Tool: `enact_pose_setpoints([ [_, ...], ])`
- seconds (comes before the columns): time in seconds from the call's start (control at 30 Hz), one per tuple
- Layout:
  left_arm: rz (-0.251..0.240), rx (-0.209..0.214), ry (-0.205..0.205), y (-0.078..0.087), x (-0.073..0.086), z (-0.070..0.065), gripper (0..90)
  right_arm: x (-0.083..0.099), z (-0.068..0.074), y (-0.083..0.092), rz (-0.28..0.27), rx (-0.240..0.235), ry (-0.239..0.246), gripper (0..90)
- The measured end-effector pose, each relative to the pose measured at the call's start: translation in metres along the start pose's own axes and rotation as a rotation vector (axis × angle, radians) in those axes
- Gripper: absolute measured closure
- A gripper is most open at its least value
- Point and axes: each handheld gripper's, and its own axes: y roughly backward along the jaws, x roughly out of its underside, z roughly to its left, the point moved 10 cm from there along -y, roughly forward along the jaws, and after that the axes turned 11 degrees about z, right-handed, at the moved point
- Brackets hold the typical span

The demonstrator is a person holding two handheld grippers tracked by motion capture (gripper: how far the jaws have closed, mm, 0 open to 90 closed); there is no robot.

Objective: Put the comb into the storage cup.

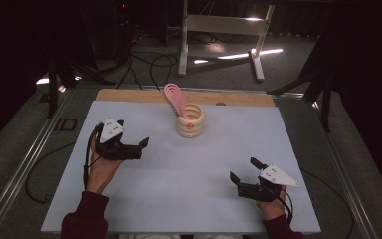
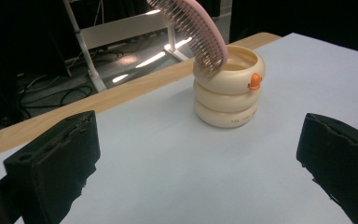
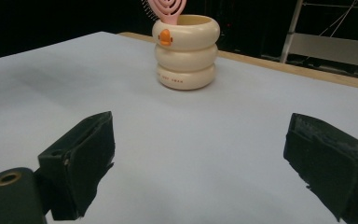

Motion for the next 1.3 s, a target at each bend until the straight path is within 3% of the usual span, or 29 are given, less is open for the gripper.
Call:
enact_pose_setpoints([
  [0.27,-0.019,-0.013,0.023,0.01,0.013,0.004,0.0,0.0,-0.001,0.0,0.0,0.003,-0.001,9.1],
  [0.4,-0.029,-0.044,0.025,0.017,0.028,0.009,0.0,0.0,0.0,0.0,0.002,0.001,0.0,9.1],
  [0.77,-0.083,-0.028,0.054,0.032,0.054,0.007,0.0,-0.001,-0.001,0.001,-0.006,0.004,-0.002,9.1],
  [1.07,-0.105,-0.056,0.067,0.039,0.074,0.009,0.0,-0.002,-0.005,0.005,-0.018,0.014,-0.01,9.1],
  [1.3,-0.129,-0.074,0.117,0.047,0.09,0.015,0.0,-0.004,-0.006,0.009,-0.03,0.011,0.006,9.1],
])
